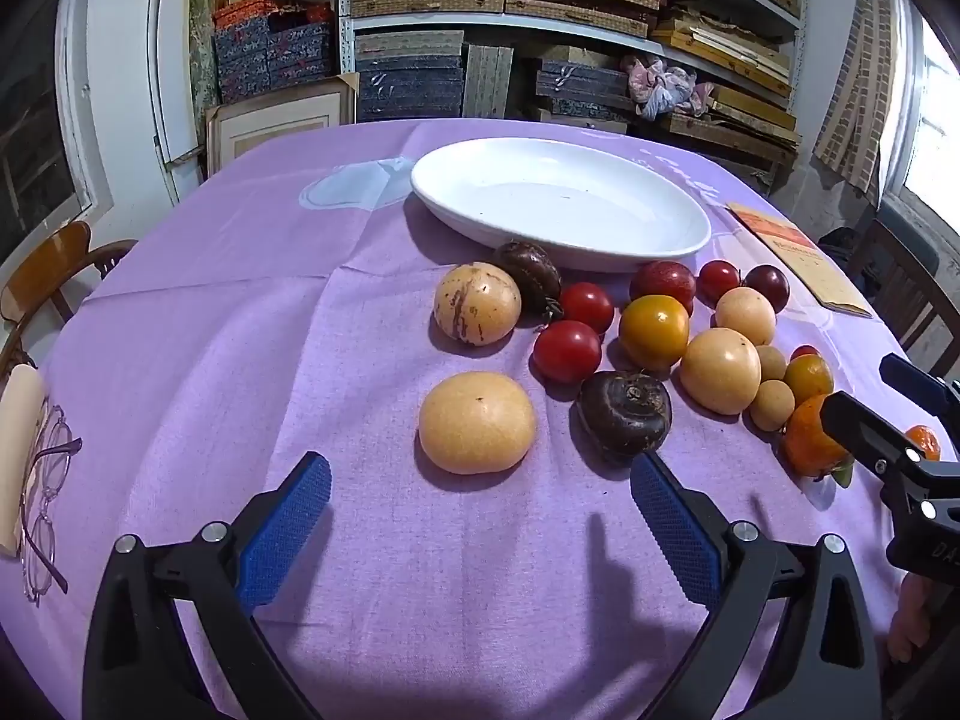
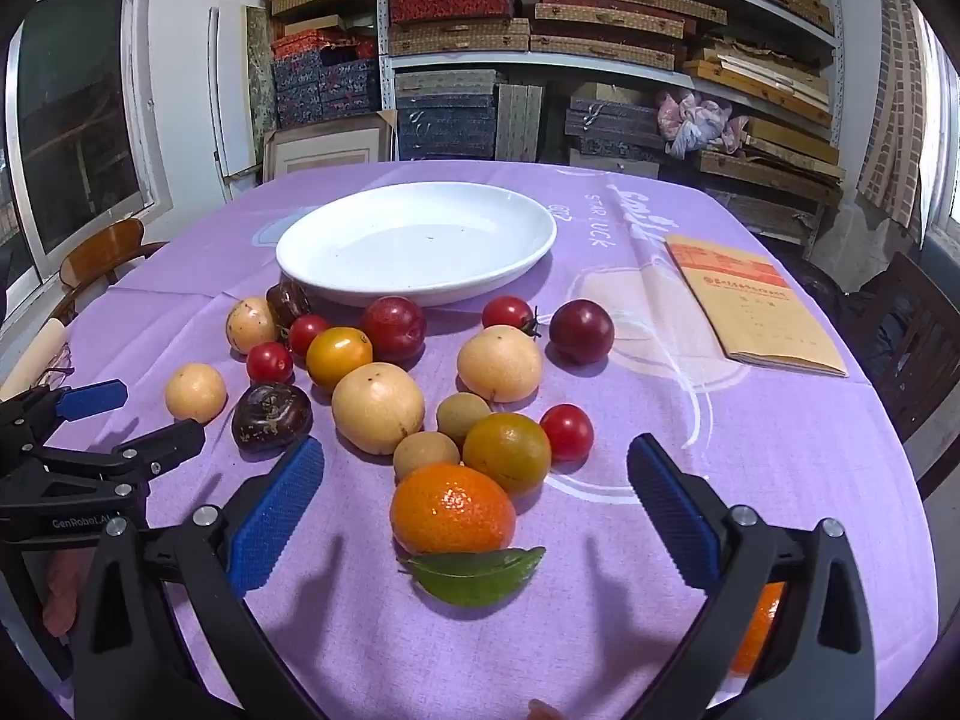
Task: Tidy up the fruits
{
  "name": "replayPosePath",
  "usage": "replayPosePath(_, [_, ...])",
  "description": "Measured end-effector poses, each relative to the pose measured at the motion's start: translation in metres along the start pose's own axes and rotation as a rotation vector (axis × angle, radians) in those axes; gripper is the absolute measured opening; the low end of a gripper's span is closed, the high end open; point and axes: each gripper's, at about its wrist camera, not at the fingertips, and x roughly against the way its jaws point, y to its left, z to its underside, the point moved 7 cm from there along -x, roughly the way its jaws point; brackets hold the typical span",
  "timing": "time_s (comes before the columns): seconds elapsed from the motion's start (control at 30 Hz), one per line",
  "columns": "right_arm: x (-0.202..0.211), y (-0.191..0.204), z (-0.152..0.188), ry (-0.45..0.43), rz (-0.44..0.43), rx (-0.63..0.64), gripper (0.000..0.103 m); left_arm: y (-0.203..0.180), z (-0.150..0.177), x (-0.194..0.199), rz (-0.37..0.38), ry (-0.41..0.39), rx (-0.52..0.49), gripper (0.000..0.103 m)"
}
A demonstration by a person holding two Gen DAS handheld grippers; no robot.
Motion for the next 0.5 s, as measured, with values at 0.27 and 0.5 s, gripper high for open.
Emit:
replayPosePath(0.27, [0.003,0.003,-0.001,-0.011,-0.008,0.011,0.099,0.006,0.000,0.000,0.032,0.013,0.032,0.100])
replayPosePath(0.5, [0.006,0.005,-0.002,-0.020,-0.023,0.014,0.099,0.006,0.000,-0.003,0.036,0.017,0.033,0.100])
